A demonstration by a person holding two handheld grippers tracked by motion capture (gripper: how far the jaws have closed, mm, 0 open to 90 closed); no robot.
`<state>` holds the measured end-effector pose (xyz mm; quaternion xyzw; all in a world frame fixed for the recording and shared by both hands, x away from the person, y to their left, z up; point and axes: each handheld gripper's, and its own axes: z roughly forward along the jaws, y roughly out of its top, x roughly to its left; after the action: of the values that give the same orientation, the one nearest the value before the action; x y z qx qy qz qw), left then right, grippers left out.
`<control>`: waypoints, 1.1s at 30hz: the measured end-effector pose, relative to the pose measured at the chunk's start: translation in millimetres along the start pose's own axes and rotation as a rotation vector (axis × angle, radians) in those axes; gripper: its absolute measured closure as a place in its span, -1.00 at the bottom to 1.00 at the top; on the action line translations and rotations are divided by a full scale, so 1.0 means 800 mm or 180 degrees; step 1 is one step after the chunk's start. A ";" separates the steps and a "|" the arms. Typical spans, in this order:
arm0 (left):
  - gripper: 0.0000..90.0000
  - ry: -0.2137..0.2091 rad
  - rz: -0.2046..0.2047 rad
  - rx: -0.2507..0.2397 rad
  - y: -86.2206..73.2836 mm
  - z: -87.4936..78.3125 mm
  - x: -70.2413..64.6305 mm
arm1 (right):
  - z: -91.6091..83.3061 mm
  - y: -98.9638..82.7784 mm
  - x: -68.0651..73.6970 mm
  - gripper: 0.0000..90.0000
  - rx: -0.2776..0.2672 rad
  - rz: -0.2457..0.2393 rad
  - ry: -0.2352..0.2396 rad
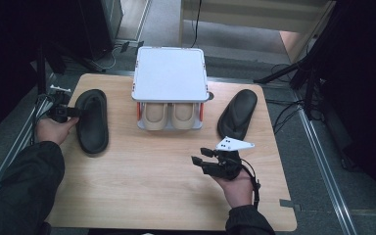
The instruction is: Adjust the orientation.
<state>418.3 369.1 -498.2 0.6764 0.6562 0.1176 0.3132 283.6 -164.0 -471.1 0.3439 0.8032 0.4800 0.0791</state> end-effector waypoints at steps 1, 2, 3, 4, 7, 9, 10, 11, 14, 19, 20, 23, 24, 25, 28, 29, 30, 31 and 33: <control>0.58 -0.0002 0.0012 0.0012 0.000 -0.001 0.000 | 0.000 0.000 0.000 0.14 -0.0002 0.0001 -0.0002; 0.58 0.0001 0.0041 0.0024 0.001 -0.002 -0.001 | 0.000 0.000 0.000 0.14 0.0002 0.0010 -0.0003; 0.58 -0.0004 0.0046 0.0025 0.001 -0.003 -0.001 | 0.000 0.000 0.000 0.14 0.0003 0.0011 -0.0004; 0.58 -0.0020 0.0036 0.0017 0.001 -0.005 -0.002 | 0.000 0.000 0.000 0.14 0.0002 0.0007 -0.0007; 0.58 -0.0050 0.0034 0.0016 0.001 -0.009 -0.004 | 0.000 0.000 -0.001 0.14 -0.0003 0.0008 -0.0010; 0.58 -0.0090 0.0065 0.0017 0.000 -0.014 -0.006 | 0.000 0.000 -0.001 0.14 -0.0006 0.0003 -0.0009; 0.58 -0.0095 0.0059 -0.0006 0.000 -0.016 -0.008 | 0.000 0.000 -0.001 0.14 -0.0006 0.0001 -0.0010; 0.58 -0.0114 0.0091 0.0005 -0.001 -0.020 -0.010 | 0.000 0.000 -0.002 0.14 -0.0004 0.0004 -0.0013; 0.58 -0.0152 0.0106 0.0012 -0.003 -0.027 -0.014 | -0.001 0.001 -0.002 0.14 -0.0014 0.0010 -0.0014; 0.58 -0.0231 0.0110 -0.0003 -0.010 -0.040 -0.023 | -0.001 0.002 -0.003 0.14 -0.0024 0.0005 -0.0012; 0.58 -0.0245 0.0115 -0.0006 -0.012 -0.043 -0.025 | -0.001 0.002 -0.004 0.14 -0.0020 0.0013 -0.0012; 0.58 -0.0289 0.0151 -0.0004 -0.018 -0.053 -0.032 | -0.002 0.003 -0.005 0.14 -0.0027 0.0017 -0.0017; 0.58 -0.0301 0.0165 -0.0022 -0.021 -0.056 -0.036 | -0.002 0.003 -0.005 0.14 -0.0032 0.0016 -0.0020; 0.58 -0.0306 0.0183 -0.0016 -0.022 -0.058 -0.037 | -0.002 0.003 -0.006 0.14 -0.0036 0.0017 -0.0022; 0.58 -0.0321 0.0228 -0.0006 -0.029 -0.065 -0.044 | -0.002 0.004 -0.007 0.14 -0.0044 0.0024 -0.0031; 0.58 -0.0336 0.0226 -0.0002 -0.031 -0.068 -0.047 | -0.002 0.004 -0.008 0.14 -0.0048 0.0021 -0.0033; 0.58 -0.0337 0.0250 -0.0007 -0.033 -0.071 -0.049 | -0.003 0.004 -0.008 0.14 -0.0054 0.0019 -0.0038; 0.58 -0.0349 0.0263 -0.0013 -0.035 -0.074 -0.052 | -0.003 0.005 -0.009 0.14 -0.0058 0.0021 -0.0037; 0.58 -0.0366 0.0281 -0.0015 -0.040 -0.080 -0.058 | -0.002 0.005 -0.010 0.14 -0.0064 0.0024 -0.0038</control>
<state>350.9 339.5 -455.5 0.7095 0.6064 0.0938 0.3465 290.8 -169.1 -468.1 0.3490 0.7965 0.4863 0.0855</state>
